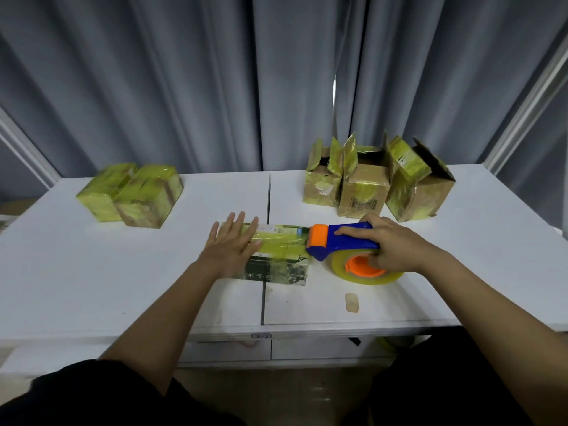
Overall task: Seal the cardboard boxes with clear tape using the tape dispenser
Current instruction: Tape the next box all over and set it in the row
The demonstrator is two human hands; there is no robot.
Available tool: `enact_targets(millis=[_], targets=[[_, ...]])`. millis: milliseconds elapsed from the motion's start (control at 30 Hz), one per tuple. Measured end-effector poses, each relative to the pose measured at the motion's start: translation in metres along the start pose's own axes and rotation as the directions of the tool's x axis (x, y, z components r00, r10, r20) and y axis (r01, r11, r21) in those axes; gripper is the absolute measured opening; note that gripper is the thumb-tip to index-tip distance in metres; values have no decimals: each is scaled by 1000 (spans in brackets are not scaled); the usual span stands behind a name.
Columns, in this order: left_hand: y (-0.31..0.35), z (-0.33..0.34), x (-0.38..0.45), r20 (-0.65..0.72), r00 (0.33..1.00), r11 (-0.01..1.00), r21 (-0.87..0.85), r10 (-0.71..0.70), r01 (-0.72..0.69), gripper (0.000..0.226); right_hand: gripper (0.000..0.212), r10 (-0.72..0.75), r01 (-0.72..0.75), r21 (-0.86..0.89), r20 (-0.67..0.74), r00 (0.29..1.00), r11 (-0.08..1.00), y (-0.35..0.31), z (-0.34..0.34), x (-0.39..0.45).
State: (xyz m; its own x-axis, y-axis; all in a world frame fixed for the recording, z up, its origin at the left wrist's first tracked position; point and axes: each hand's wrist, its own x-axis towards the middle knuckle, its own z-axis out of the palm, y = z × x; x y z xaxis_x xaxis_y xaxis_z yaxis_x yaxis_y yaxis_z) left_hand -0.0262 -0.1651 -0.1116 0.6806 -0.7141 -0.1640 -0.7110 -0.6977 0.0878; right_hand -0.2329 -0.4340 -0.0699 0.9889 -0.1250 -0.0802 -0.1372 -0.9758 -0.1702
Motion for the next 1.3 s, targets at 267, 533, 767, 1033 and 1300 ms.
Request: enact_targets(millis=[267,533,767,1033,1300], targets=[[84,13,10,-104,979,978,-139,-173,158,62,73,-11,7,78,48,999,997,-8,-12,2],[80,29,21,-370,928,994,-110,-43,2,76,78,-57,73,-391,51,997,917,-14,-8,7],[64,23,25,-343,939,992,-123,-11,-34,59,81,-44,51,-323,28,999,945,-14,-23,-3],[45,18,29,-309,951,988,-153,-25,-24,63,90,53,-22,-228,127,991,973,-10,-31,-19],[44,16,29,-242,970,988,-150,-17,-20,47,72,58,-44,-226,53,997,973,5,-27,-40]])
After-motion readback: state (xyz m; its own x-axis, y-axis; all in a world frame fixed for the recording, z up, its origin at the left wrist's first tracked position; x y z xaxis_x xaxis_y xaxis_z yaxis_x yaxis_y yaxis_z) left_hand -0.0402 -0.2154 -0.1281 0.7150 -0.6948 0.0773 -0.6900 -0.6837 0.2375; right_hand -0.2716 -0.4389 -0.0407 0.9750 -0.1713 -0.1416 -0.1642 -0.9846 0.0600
